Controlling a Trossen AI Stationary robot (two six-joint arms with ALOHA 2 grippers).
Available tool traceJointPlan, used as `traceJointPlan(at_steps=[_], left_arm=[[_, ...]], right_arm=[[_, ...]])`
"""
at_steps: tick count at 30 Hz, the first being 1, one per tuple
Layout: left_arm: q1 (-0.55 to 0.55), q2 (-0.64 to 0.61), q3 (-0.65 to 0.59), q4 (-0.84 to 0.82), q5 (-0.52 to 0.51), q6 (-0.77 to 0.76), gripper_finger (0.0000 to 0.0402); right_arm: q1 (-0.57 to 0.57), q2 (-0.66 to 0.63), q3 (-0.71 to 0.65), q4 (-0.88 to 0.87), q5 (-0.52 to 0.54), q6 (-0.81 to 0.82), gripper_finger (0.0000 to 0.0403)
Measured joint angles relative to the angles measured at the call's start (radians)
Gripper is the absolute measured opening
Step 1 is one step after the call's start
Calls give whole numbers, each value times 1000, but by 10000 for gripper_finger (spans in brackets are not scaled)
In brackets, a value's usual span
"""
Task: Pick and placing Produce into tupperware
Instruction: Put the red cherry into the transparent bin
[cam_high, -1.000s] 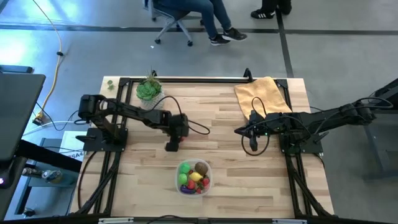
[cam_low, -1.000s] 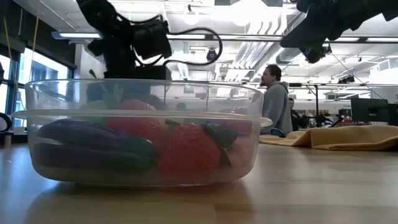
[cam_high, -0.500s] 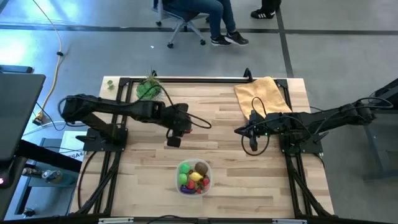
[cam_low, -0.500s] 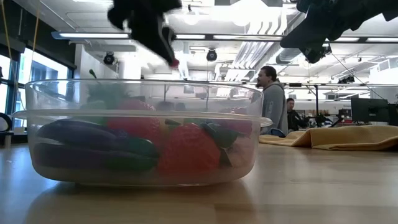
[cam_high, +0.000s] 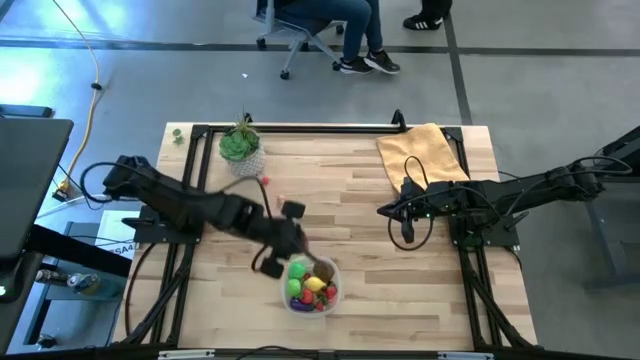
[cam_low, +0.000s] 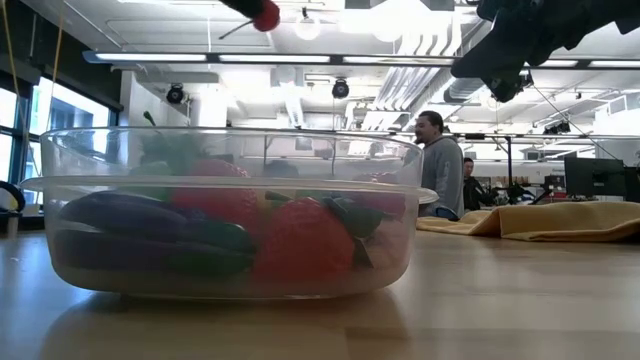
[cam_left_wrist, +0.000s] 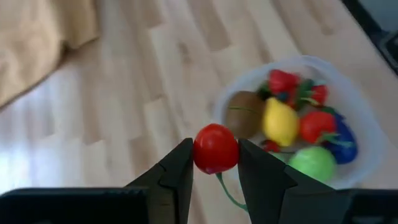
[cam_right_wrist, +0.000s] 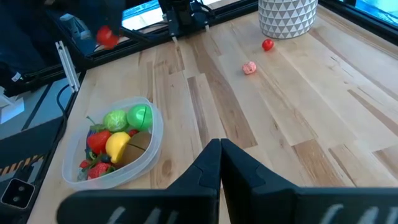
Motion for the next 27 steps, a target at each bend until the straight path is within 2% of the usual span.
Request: traceJointPlan(at_steps=[5,14,21,27], left_arm=[[-82,104,0,41,0,-20,104],[-145,285,-1,109,105,-20,108],[-162,344,-1,130,159,-5,114],[-160,347,-1,128,160,8,138]], right_arm=[[0,0,0,-7,-1,0,0],[0,0,0,-12,0,0,0],[0,0,0,-20,0,0,0],[0,0,0,-25,1,0,0]])
